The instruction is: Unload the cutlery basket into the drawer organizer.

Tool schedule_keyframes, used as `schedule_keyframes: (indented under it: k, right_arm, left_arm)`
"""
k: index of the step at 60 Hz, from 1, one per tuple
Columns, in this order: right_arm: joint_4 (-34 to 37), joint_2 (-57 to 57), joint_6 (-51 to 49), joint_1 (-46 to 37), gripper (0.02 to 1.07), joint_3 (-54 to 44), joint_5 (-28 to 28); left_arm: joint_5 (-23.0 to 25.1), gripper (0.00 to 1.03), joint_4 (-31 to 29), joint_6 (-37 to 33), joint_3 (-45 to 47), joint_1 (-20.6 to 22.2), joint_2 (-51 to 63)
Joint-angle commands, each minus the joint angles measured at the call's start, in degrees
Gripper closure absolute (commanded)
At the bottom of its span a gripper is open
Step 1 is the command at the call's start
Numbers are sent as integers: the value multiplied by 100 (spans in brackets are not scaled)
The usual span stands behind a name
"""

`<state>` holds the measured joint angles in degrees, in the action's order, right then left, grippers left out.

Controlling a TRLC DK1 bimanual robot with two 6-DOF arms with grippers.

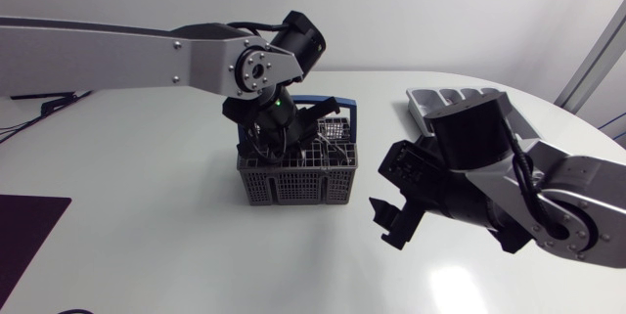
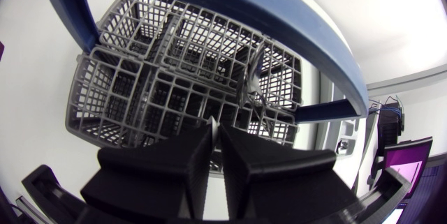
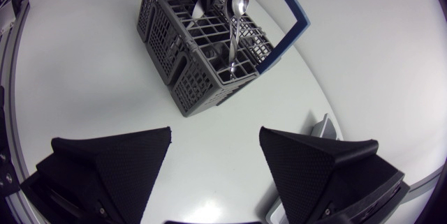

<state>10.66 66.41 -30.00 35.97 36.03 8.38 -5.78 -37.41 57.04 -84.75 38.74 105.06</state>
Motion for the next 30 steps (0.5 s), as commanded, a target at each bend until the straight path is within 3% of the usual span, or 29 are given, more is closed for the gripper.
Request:
schedule_keyframes:
  k: [1,30]
  right_arm:
    - [-28,74,64,51,16,-149,49]
    - [-90,82,64,121,16,-158,102]
  left_arm:
    - [-46,98,14,106,143,55,-73]
    - [-169,98,32,18,459,72,-512]
